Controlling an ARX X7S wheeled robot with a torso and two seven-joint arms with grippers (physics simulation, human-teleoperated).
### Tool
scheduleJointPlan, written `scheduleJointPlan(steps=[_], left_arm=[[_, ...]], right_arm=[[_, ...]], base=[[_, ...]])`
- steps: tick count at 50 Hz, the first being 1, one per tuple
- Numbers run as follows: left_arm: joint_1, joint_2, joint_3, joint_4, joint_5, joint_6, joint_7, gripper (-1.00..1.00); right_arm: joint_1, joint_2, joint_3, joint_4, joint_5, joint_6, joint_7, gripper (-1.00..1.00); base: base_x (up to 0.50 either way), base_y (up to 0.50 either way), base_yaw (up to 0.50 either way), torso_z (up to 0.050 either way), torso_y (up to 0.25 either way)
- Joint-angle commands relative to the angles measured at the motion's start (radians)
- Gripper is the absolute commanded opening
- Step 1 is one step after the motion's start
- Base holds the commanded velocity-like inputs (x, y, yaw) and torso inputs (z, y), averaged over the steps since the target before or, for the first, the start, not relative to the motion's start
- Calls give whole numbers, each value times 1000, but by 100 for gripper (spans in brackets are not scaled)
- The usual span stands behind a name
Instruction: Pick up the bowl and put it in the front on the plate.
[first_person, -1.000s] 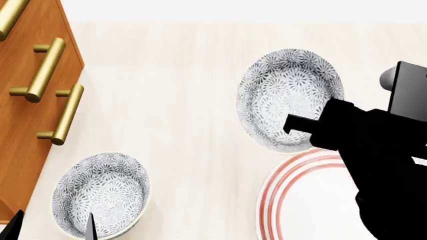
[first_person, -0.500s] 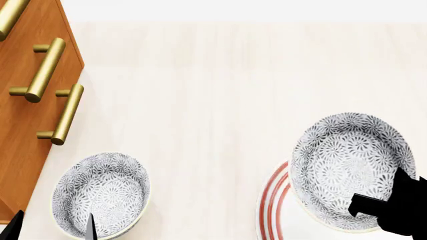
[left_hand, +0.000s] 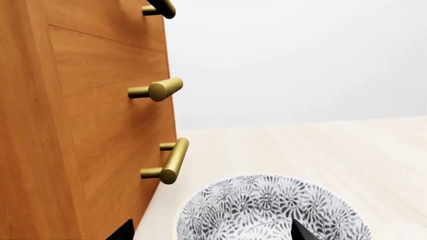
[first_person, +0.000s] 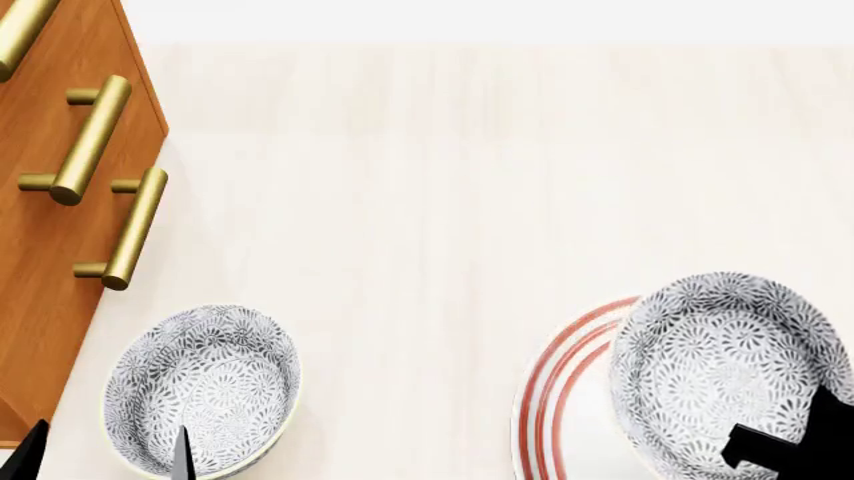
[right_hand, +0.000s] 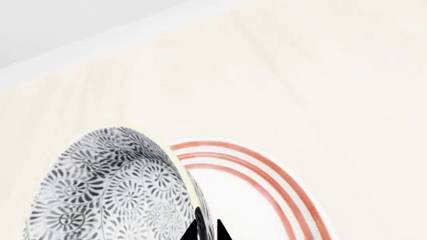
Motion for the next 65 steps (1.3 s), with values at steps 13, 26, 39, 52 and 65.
scheduleJointPlan(steps=[13, 26, 39, 52, 65], left_arm=[[0, 12, -6, -13, 7, 13, 16, 100], [-1, 9, -2, -12, 4, 12, 13, 100], [-1, 6, 3, -12, 3, 12, 10, 100], [-2, 3, 6, -7, -1, 8, 8, 100], [-4, 2, 9, -13, -2, 13, 6, 100]], right_arm=[[-20, -77, 7, 61, -17, -45, -41, -100], [-38, -94, 5, 89, -3, -55, -51, -100], [-66, -132, -2, 115, 7, -71, -63, -100], [-85, -158, -6, 130, 12, -75, -75, -100], [-97, -170, -3, 160, 26, -82, -79, -100]], base=[[0, 0, 0, 0, 0], [0, 0, 0, 0, 0], [0, 0, 0, 0, 0], [0, 0, 0, 0, 0], [0, 0, 0, 0, 1]])
